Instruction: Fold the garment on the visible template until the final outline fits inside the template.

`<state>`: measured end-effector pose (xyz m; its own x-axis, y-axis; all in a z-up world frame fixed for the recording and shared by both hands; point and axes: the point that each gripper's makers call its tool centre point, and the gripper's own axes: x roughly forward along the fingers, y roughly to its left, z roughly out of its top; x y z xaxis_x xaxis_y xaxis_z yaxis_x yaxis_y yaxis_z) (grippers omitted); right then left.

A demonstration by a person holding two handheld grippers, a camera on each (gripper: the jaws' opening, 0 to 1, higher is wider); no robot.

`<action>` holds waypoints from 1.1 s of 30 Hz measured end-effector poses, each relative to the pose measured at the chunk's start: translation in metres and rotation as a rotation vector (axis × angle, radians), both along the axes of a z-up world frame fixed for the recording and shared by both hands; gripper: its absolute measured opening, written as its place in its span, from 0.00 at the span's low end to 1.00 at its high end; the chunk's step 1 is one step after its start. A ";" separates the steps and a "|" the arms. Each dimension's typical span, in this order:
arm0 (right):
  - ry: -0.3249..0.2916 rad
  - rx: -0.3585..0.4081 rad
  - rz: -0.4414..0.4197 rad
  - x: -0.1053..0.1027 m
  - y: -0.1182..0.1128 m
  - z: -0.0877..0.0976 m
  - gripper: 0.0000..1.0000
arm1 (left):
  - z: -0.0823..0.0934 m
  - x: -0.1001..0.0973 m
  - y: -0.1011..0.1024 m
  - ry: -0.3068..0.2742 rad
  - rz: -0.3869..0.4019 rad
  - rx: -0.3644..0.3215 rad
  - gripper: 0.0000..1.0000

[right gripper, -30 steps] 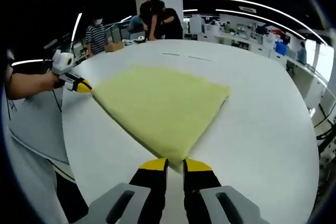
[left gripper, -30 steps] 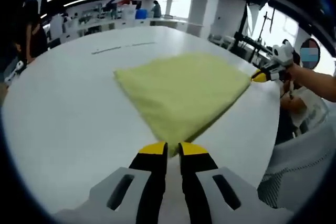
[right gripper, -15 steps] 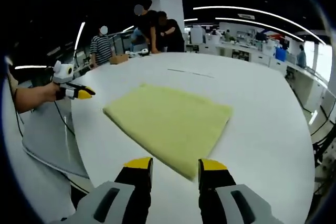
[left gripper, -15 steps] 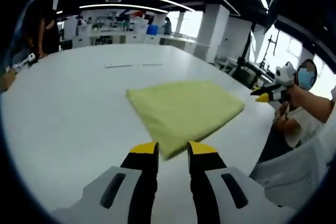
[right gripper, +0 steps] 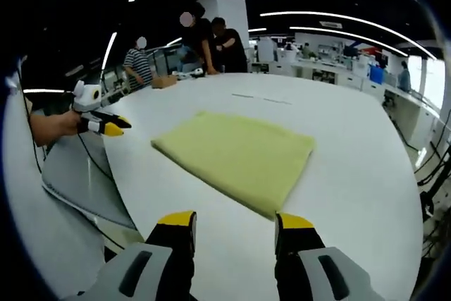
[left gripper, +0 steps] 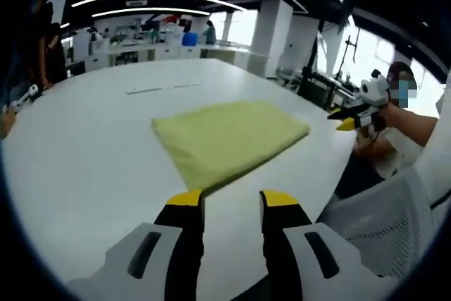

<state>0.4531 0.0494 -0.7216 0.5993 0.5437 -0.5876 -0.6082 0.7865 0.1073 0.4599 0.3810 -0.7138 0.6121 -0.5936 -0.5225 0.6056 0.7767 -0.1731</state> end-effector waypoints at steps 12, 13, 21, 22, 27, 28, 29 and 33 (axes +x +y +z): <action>0.023 0.044 -0.028 -0.012 -0.006 -0.001 0.40 | 0.011 -0.012 -0.003 -0.028 -0.002 -0.001 0.37; 0.026 0.044 -0.028 -0.013 -0.006 -0.001 0.40 | 0.012 -0.012 -0.003 -0.033 -0.001 -0.005 0.39; 0.033 0.023 -0.019 -0.017 -0.004 -0.002 0.42 | 0.020 -0.014 -0.008 -0.083 0.000 -0.045 0.46; 0.035 0.022 -0.018 -0.018 -0.004 -0.003 0.42 | 0.020 -0.014 -0.008 -0.080 0.002 -0.049 0.46; 0.046 0.016 -0.013 -0.020 -0.003 -0.007 0.42 | 0.020 -0.016 -0.008 -0.072 0.011 -0.060 0.45; 0.049 0.013 -0.014 -0.020 -0.003 -0.008 0.43 | 0.019 -0.017 -0.007 -0.066 0.012 -0.056 0.45; 0.050 0.012 -0.014 -0.021 -0.004 -0.009 0.43 | 0.018 -0.017 -0.008 -0.063 0.012 -0.056 0.46; 0.048 0.014 -0.023 -0.020 -0.007 -0.008 0.43 | 0.015 -0.019 -0.009 -0.051 0.001 -0.053 0.47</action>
